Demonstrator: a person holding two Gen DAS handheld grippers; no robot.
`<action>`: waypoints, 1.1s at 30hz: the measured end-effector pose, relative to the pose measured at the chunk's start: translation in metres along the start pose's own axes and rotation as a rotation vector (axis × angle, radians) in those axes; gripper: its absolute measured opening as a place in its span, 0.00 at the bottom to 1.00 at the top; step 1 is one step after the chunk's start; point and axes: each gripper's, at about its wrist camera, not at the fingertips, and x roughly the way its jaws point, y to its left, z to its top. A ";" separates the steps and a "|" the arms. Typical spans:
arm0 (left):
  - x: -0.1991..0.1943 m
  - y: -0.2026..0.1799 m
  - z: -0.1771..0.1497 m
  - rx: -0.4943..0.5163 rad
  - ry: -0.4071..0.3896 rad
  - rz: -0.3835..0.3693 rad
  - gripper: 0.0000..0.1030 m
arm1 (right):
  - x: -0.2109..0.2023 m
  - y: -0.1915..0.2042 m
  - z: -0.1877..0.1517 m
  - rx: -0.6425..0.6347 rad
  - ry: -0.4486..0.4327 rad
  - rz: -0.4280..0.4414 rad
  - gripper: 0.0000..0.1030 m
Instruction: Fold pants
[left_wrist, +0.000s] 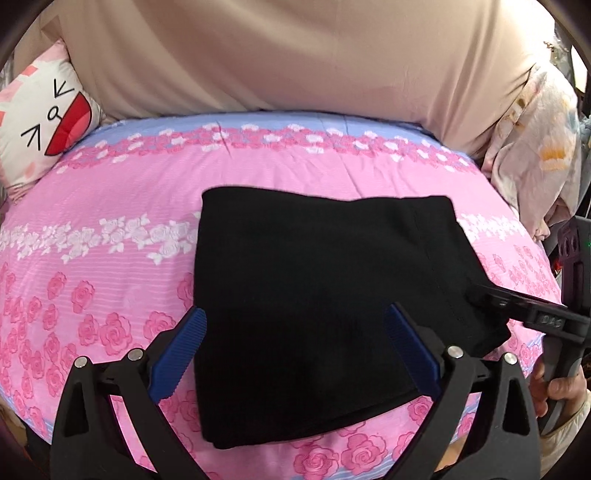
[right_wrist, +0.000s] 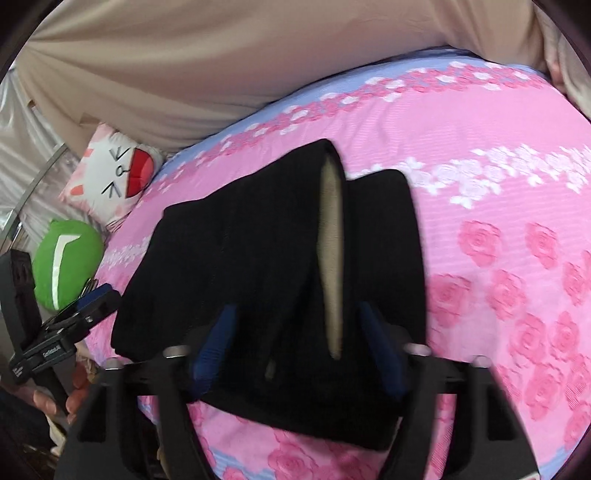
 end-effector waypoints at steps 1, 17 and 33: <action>0.002 0.000 0.000 -0.004 0.006 0.004 0.92 | 0.000 0.005 0.002 -0.010 0.000 0.003 0.19; 0.031 0.004 -0.014 -0.008 0.075 0.058 0.94 | -0.068 0.015 0.003 -0.046 -0.185 -0.051 0.28; 0.033 -0.009 -0.007 0.025 0.074 0.068 0.94 | -0.032 0.023 0.029 -0.101 -0.109 -0.037 0.27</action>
